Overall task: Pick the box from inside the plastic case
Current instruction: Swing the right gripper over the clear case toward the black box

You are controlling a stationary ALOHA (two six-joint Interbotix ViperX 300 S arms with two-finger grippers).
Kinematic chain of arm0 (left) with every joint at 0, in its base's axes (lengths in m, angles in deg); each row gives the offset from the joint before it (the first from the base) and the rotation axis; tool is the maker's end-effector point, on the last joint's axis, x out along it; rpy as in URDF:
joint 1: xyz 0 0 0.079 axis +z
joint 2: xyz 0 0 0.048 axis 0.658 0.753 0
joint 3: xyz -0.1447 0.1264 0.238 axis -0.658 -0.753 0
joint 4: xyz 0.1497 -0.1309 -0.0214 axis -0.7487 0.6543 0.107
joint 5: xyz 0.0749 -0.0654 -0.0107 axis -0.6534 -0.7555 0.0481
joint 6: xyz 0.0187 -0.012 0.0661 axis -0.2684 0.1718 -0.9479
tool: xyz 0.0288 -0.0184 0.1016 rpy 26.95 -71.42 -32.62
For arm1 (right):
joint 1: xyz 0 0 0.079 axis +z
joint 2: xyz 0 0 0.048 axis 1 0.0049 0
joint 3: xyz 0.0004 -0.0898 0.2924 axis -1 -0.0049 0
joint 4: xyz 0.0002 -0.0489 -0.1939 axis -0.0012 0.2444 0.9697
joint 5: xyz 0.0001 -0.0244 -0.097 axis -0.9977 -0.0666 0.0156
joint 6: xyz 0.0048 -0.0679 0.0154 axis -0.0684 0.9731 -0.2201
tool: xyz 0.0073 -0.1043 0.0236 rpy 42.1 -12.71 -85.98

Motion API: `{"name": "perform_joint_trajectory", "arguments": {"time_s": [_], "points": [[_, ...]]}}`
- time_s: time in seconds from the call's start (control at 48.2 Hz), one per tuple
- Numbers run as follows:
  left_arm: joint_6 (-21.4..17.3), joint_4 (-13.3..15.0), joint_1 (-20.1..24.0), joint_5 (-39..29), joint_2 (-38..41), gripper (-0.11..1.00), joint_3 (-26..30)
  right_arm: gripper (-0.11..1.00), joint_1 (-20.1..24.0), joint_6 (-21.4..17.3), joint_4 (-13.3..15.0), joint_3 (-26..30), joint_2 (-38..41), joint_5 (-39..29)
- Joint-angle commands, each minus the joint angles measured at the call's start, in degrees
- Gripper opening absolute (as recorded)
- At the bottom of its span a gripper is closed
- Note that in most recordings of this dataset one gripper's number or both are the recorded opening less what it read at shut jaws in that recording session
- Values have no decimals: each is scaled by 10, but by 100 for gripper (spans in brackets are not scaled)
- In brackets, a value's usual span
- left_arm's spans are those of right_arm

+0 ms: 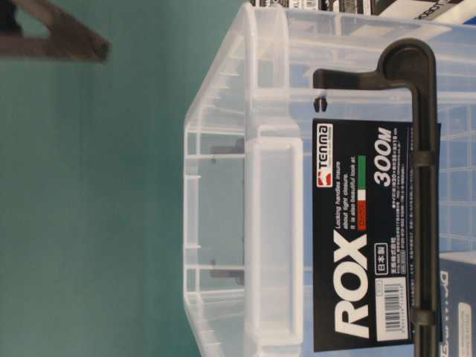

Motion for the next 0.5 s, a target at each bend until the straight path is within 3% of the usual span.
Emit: {"name": "perform_joint_trajectory", "arguments": {"time_s": [0.0, 0.145, 0.311, 0.477], "points": [[-2, -2, -1, -1, 2, -6, 16, 1, 2, 1, -9, 51, 43, -40], [-1, -2, -1, -4, 3, -6, 15, 2, 0, 9, -29, 106, 106, -76], [0, -2, -1, -4, 1, -6, 17, 5, -8, 43, -74, 137, 156, -65], [0, -2, -1, -4, -4, -6, 18, 10, -28, 110, -155, 142, 196, -34]]}}
